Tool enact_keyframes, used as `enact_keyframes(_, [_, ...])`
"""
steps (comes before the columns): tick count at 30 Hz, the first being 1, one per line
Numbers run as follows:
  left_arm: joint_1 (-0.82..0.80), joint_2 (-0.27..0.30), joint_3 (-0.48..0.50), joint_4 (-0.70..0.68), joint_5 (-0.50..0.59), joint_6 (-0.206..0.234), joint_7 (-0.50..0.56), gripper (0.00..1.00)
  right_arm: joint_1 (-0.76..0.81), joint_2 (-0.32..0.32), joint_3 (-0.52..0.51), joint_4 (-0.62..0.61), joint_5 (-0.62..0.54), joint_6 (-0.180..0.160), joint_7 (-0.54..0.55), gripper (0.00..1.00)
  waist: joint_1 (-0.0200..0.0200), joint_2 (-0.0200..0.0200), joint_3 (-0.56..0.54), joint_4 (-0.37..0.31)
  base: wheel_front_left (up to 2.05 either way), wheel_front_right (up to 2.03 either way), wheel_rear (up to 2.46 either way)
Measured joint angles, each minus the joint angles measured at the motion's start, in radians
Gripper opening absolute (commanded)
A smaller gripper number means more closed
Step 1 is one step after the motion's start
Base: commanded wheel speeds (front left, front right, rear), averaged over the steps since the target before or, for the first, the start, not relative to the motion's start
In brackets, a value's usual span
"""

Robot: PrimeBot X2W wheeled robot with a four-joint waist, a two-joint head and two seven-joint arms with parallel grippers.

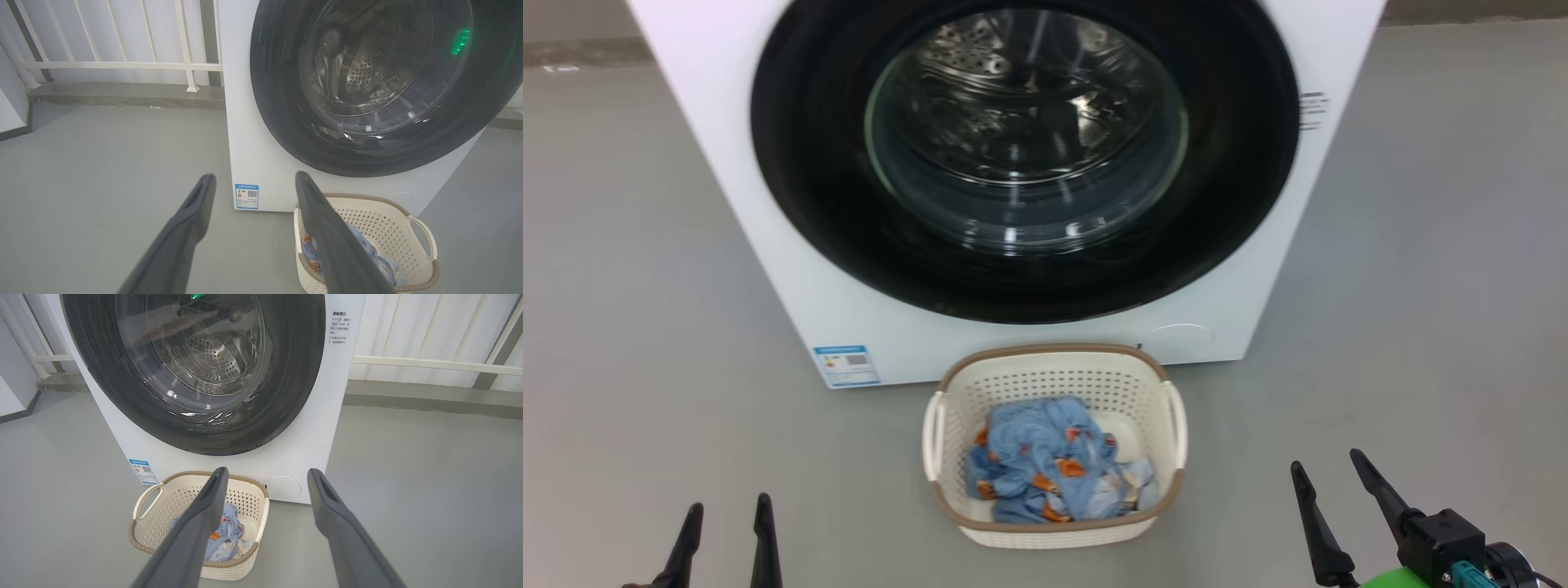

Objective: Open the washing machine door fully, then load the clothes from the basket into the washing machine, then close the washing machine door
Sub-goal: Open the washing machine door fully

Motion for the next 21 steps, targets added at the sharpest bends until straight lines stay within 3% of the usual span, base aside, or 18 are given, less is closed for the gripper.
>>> enact_keyframes(12, [0.0,0.0,0.001,-0.003,-0.001,0.0,0.0,1.0,0.0,0.0,0.001,0.002,0.0,0.0,0.0,1.0,0.0,0.0,-0.002,-0.006,1.09,1.31,-2.4])
enact_keyframes(21, [0.0,-0.001,0.006,-0.013,-0.009,0.0,0.0,1.0,0.0,-0.001,0.001,0.003,0.0,0.0,0.0,1.0,0.0,0.0,-0.002,-0.008,0.65,0.65,-1.3])
